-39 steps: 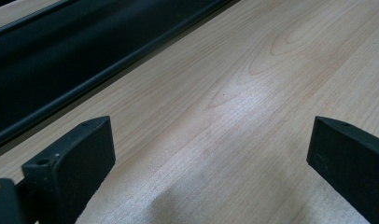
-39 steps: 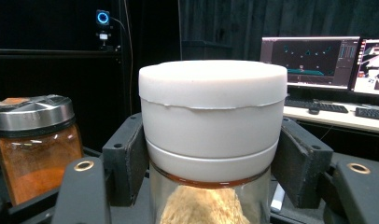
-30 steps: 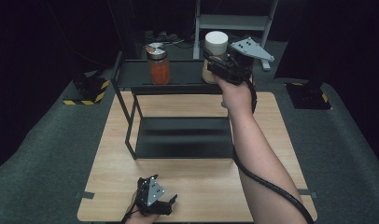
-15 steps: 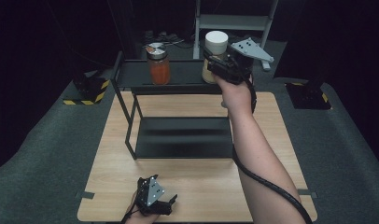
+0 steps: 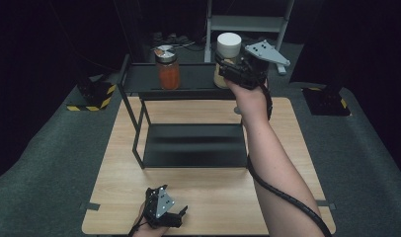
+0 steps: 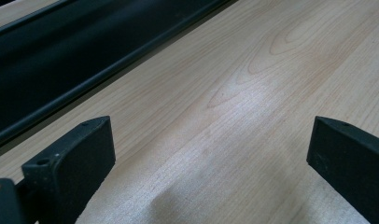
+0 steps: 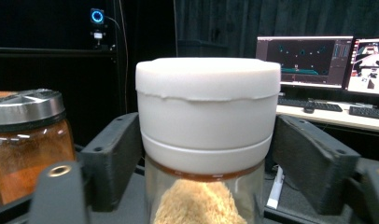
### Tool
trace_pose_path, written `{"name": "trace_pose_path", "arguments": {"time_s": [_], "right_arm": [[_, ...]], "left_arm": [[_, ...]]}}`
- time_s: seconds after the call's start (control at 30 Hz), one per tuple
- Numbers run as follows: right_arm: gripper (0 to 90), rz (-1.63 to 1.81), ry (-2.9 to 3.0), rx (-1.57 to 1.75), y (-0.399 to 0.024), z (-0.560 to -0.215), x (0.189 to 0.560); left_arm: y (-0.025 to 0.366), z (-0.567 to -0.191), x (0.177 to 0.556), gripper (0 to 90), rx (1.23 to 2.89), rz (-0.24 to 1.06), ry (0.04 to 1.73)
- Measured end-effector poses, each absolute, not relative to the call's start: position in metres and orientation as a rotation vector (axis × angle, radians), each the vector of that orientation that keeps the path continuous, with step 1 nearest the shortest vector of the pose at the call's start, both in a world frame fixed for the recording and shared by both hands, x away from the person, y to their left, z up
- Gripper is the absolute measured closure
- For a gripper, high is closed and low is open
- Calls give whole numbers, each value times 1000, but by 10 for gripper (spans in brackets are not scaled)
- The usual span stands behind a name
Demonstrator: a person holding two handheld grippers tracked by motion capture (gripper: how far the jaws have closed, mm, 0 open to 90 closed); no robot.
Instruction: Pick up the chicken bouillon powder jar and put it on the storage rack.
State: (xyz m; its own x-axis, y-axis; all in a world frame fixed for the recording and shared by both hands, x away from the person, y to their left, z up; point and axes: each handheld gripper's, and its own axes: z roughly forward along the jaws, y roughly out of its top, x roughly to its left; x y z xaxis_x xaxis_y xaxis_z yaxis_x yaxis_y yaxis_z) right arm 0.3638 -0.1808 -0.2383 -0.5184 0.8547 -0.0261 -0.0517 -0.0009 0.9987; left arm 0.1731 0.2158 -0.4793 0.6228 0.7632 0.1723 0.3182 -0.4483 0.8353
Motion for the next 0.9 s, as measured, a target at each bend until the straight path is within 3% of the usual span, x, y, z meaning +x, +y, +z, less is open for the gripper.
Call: {"name": "trace_pose_path", "arguments": {"time_s": [0.2, 0.27, 0.9], "right_arm": [[27, 1617, 1560, 869, -178, -241, 361], [6, 1628, 1568, 860, -179, -242, 360], [0, 1651, 1571, 800, -197, -254, 325]], "left_arm": [[215, -479, 173, 12, 2039, 697, 846], [215, -479, 173, 12, 2042, 699, 844], [212, -478, 173, 12, 2057, 711, 838]]}}
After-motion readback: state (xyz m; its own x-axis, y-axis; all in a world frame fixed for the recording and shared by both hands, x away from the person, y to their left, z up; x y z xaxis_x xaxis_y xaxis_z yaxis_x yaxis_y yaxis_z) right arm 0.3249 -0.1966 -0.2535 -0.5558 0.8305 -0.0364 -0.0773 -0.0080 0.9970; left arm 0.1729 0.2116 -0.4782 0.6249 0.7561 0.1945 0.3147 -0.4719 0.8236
